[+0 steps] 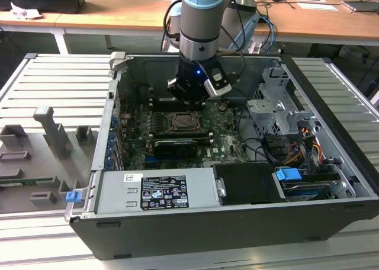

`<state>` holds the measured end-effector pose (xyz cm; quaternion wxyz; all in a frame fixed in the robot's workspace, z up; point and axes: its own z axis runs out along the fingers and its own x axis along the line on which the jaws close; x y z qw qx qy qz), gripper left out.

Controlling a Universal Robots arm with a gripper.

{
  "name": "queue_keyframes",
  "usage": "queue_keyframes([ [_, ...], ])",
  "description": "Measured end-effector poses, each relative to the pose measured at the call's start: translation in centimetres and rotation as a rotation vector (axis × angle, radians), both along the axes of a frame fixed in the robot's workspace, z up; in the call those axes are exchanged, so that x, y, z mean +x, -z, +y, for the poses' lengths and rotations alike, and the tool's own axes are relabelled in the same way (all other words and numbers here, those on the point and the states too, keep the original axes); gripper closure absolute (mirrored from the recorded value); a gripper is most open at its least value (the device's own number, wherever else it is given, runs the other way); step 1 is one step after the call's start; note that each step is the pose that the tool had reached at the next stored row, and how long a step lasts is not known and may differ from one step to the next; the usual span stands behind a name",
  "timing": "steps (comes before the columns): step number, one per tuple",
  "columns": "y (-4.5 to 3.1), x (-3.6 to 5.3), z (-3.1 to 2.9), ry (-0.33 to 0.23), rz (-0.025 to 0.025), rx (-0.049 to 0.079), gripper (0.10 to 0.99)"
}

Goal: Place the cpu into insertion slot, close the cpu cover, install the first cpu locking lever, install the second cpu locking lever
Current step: 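Install the second cpu locking lever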

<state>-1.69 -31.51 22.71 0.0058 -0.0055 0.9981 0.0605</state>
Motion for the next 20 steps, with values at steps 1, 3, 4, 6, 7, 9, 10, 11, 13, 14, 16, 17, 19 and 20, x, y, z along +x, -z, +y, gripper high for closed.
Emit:
queue_keyframes([
  [1, -0.09, 0.0, -0.01, 0.0, 0.0, 0.0, 0.98],
  [3, -0.15, 0.01, -0.11, 0.0, 0.0, 0.0, 0.98],
  [4, -0.15, 0.0, -0.18, 0.0, 0.0, 0.0, 0.98],
  [6, -0.15, 0.0, -0.46, 0.0, 0.0, 0.0, 0.98],
  [7, -0.19, 0.0, -0.52, 0.0, 0.0, 0.0, 0.98],
  [9, -0.48, -0.01, -0.55, 0.0, 0.0, 0.0, 0.98],
  [10, -0.67, 0.0, -0.55, 0.0, -0.0001, 0.0, 0.98],
  [11, -0.98, 0.0, -0.56, 0.0, 0.0, 0.0, 0.98],
  [13, -1.82, 0.0, -0.56, 0.0, 0.0, 0.0, 0.98],
  [14, -1.98, 0.0, -0.57, 0.0, 0.0, 0.0, 0.98],
  [16, -2.03, 0.0, -0.61, 0.0, -0.0002, 0.0, 0.98],
  [17, -2.04, 0.0, -0.63, 0.0, -0.0001, 0.0, 0.98],
  [19, -2.04, 0.0, -0.75, 0.0, 0.0, 0.0, 0.98],
  [20, -2.03, 0.0, -0.82, 0.0, 0.0, 0.0, 0.98],
])
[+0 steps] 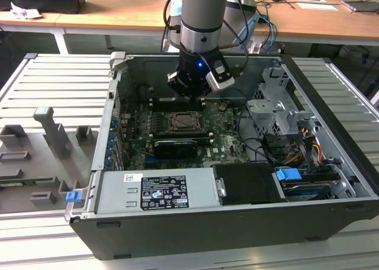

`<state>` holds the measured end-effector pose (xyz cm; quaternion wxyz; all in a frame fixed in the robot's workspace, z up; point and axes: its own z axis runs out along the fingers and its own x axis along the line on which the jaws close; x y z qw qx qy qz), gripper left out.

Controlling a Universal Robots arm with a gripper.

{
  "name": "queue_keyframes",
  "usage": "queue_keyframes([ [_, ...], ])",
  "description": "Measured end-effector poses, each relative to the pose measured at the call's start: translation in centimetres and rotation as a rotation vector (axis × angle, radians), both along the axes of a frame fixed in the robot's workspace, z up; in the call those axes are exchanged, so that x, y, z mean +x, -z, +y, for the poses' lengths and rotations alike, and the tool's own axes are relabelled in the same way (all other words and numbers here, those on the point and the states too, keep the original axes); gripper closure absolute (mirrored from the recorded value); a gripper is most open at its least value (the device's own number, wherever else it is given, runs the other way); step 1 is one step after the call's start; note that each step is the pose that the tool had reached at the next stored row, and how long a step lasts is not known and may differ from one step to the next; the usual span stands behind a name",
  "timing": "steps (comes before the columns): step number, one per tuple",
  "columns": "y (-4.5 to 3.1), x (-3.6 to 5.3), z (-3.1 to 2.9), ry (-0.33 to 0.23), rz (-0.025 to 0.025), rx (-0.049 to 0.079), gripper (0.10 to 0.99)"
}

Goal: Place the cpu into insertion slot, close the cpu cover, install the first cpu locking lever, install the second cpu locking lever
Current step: 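Install the second cpu locking lever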

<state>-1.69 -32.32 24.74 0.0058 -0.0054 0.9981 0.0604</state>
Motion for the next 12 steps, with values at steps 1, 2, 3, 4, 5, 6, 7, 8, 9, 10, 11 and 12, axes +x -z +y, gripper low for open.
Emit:
queue_keyframes([
  [1, 0.0, 0.0, -0.07, 0.0, 0.0, 0.0, 0.98],
  [2, 0.01, 0.0, -0.13, 0.0, 0.0, 0.0, 0.98],
  [3, 0.0, 0.0, -0.2, 0.0, 0.0, 0.0, 0.98],
  [4, -0.01, 0.0, -0.24, 0.0, 0.0, 0.0, 0.98],
  [5, -0.08, -0.01, -0.26, 0.0, 0.0002, 0.0, 0.98],
  [6, -0.2, -0.01, -0.27, 0.0, 0.0001, 0.0, 0.98],
  [7, -0.54, 0.0, -0.27, 0.0, 0.0, 0.0, 0.98],
  [8, -0.81, 0.0, -0.28, 0.0, -0.0001, 0.0, 0.98],
  [9, -1.01, 0.0, -0.27, 0.0, 0.0, 0.0, 0.98],
  [10, -1.24, 0.0, -0.28, 0.0, 0.0, 0.0, 0.98],
  [11, -1.24, 0.0, -0.28, 0.0, -0.0001, 0.0, 0.98],
  [12, -1.23, 0.0, -0.29, 0.0, -0.0001, 0.0, 0.98],
])
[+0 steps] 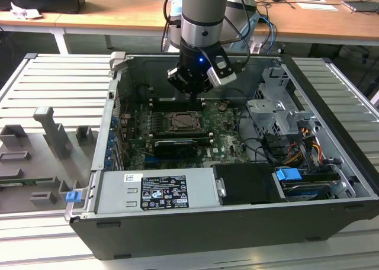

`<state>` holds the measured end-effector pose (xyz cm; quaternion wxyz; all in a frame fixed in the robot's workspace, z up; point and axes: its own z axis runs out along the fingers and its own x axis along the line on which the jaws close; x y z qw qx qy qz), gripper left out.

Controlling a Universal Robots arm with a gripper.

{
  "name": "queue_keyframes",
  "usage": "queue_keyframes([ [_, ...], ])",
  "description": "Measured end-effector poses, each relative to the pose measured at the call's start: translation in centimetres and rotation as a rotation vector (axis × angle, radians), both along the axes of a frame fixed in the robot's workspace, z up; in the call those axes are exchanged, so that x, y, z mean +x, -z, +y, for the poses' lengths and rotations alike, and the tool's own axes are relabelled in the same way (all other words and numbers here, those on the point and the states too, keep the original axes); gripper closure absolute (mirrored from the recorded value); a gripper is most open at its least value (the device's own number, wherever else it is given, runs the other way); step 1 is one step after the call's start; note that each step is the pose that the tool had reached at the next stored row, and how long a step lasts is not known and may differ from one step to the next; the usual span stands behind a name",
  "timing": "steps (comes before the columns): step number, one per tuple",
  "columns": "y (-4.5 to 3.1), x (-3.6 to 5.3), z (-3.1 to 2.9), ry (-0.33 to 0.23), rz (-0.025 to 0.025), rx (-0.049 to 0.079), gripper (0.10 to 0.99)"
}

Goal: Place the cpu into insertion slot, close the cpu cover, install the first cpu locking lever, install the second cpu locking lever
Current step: 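Install the second cpu locking lever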

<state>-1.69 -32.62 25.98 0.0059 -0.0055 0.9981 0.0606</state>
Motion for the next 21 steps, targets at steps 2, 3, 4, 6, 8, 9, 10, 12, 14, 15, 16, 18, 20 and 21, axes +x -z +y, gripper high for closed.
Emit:
queue_keyframes([
  [2, -0.02, 0.0, -0.06, 0.0, 0.0002, 0.0, 0.98],
  [3, -0.01, 0.0, -0.1, 0.0, 0.0001, 0.0, 0.98],
  [4, -0.01, 0.0, -0.15, 0.0, 0.0001, 0.0, 0.98],
  [6, -0.01, -0.01, -0.32, 0.0, 0.0002, 0.0, 0.98],
  [8, 0.01, -0.03, -0.42, 0.0, 0.0001, 0.0, 0.98],
  [9, 0.06, -0.02, -0.45, 0.0, 0.0007, 0.0, 0.98],
  [10, 0.14, -0.02, -0.51, 0.0, 0.0028, 0.0, 0.98],
  [12, 0.32, -0.03, -0.74, 0.0, 0.0061, 0.0, 0.98],
  [14, 0.46, -0.03, -1.17, 0.0, 0.0072, 0.0, 0.98],
  [15, 0.48, -0.03, -1.35, 0.0, 0.0073, 0.0, 0.98],
  [16, 0.5, -0.02, -1.73, 0.0, 0.0073, 0.0, 0.98],
  [18, 0.51, -0.03, -2.59, 0.0, 0.0074, 0.0, 0.98],
  [20, 0.51, -0.03, -3.19, 0.0, 0.0072, 0.0, 0.98],
  [21, 0.51, -0.03, -3.39, 0.0, 0.0072, 0.0, 0.98],
])
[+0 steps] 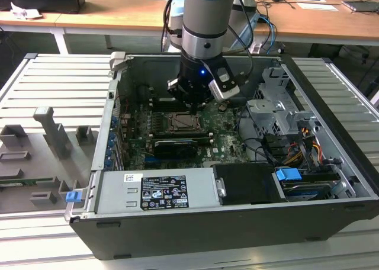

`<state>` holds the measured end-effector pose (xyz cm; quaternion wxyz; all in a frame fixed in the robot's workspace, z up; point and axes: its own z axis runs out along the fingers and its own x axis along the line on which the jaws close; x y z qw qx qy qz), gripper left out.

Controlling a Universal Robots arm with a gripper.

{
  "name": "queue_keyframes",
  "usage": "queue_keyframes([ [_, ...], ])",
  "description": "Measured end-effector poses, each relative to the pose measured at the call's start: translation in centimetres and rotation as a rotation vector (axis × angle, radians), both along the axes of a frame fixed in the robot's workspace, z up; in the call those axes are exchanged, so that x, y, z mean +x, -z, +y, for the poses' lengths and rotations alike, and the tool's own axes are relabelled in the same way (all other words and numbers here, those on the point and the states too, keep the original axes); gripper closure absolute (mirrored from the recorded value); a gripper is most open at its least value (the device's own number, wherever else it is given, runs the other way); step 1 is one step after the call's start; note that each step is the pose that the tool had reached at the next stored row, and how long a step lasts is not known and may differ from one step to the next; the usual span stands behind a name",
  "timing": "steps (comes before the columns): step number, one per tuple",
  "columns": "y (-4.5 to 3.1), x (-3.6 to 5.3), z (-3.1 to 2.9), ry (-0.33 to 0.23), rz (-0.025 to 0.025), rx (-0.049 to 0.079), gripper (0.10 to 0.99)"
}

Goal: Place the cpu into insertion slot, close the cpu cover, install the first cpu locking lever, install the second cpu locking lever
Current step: 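Install the second cpu locking lever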

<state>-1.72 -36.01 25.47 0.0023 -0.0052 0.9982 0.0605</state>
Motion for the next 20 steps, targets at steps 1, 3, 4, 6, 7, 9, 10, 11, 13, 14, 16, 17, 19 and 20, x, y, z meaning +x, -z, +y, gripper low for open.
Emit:
queue_keyframes([
  [1, 0.0, 0.0, -0.21, 0.0, 0.0001, 0.0, 0.98],
  [3, 0.0, 0.0, -0.8, 0.0, 0.0, 0.0, 0.98],
  [4, 0.01, -0.01, -1.08, 0.0, 0.0, 0.0, 0.98],
  [6, 0.02, -0.02, -1.51, 0.0, -0.0003, 0.0, 0.98],
  [7, 0.11, -0.07, -2.58, 0.0, -0.0004, 0.0, 0.98],
  [9, 0.79, -0.63, -2.83, -0.02, -0.0007, 0.025, 0.98],
  [10, 0.84, -0.65, -2.84, -0.02, -0.0005, 0.025, 0.98],
  [11, 0.89, -0.71, -2.84, -0.02, -0.0004, 0.025, 0.98],
  [13, 0.99, -0.79, -2.84, -0.02, -0.0005, 0.025, 0.98],
  [14, 1.05, -0.79, -2.84, -0.02, -0.0005, 0.025, 0.98],
  [16, 1.15, -0.81, -2.84, -0.02, -0.0004, 0.025, 0.98],
  [17, 1.2, -0.81, -2.84, -0.02, -0.0005, 0.025, 0.98],
  [19, 1.26, -0.82, -2.84, -0.02, -0.0004, 0.024, 0.98],
  [20, 1.28, -0.82, -2.84, -0.02, -0.0003, 0.024, 0.98],
])
